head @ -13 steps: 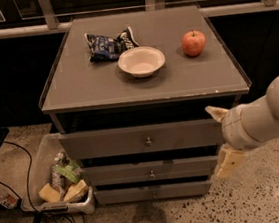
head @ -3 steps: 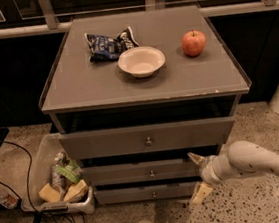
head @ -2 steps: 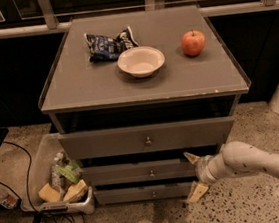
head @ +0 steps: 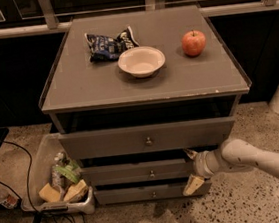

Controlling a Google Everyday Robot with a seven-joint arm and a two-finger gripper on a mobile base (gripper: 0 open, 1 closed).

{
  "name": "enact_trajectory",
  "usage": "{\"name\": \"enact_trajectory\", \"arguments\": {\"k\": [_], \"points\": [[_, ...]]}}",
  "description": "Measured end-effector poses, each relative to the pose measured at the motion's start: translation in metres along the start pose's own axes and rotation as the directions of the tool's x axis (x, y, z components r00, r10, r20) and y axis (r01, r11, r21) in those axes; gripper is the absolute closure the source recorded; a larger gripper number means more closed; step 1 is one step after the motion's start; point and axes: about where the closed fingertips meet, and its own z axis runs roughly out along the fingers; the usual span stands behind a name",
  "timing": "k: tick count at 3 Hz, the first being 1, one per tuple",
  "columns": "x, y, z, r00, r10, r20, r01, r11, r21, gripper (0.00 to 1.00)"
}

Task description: Open middle drawer

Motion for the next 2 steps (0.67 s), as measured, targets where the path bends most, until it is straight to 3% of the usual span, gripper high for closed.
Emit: {"name": "enact_trajectory", "arguments": {"k": [1, 2], "points": [[0.0000, 0.0000, 0.0000, 1.000, 0.000, 0.000, 0.000, 1.0000, 0.000, 0.00], [0.0000, 0.0000, 0.0001, 1.000, 0.000, 0.000, 0.000, 1.0000, 0.000, 0.18]]}}
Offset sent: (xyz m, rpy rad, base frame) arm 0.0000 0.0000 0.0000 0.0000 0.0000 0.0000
